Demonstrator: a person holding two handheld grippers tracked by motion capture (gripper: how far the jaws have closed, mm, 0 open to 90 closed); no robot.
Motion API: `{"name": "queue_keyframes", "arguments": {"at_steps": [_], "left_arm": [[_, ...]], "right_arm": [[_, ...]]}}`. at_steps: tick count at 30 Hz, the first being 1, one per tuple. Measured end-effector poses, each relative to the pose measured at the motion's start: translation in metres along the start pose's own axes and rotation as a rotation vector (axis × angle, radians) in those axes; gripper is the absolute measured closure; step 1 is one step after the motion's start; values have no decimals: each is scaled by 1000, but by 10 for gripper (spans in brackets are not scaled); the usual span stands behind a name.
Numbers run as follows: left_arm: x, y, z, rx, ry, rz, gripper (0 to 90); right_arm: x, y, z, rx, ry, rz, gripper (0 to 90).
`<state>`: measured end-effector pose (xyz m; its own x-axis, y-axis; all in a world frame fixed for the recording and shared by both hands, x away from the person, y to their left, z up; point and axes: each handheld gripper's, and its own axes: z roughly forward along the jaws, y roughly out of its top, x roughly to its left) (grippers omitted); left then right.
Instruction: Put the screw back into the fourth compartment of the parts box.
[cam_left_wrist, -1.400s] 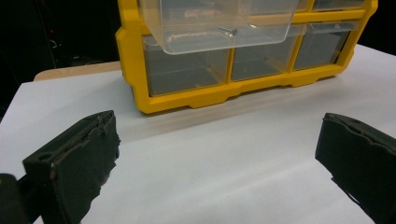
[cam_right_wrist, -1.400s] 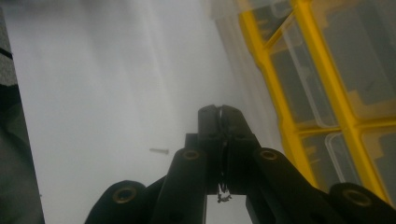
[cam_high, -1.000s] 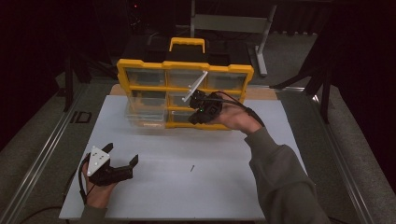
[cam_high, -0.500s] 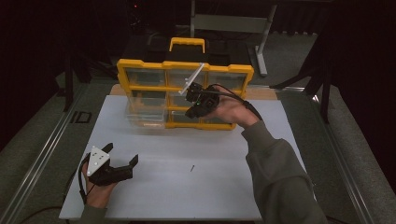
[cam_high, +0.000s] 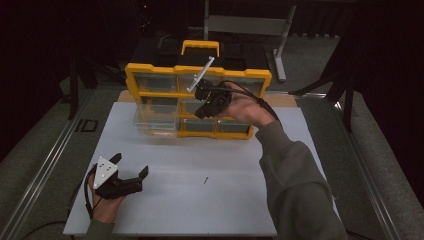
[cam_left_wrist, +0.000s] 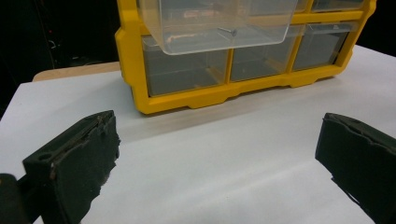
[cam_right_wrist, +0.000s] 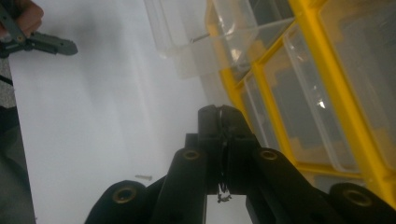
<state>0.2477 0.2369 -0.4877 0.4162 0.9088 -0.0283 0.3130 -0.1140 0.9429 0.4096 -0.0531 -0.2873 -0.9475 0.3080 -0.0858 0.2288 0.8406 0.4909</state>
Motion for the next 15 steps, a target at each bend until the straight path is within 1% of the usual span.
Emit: {"name": "queue_keyframes", "arguments": {"at_steps": [7, 15], "left_arm": [[0, 0, 0, 0, -2, 1, 3], [0, 0, 0, -4, -3, -1, 3]], "right_arm": [[-2, 9, -6, -10, -14, -3, 880], [-4, 17, -10, -33, -15, 1, 880]]}}
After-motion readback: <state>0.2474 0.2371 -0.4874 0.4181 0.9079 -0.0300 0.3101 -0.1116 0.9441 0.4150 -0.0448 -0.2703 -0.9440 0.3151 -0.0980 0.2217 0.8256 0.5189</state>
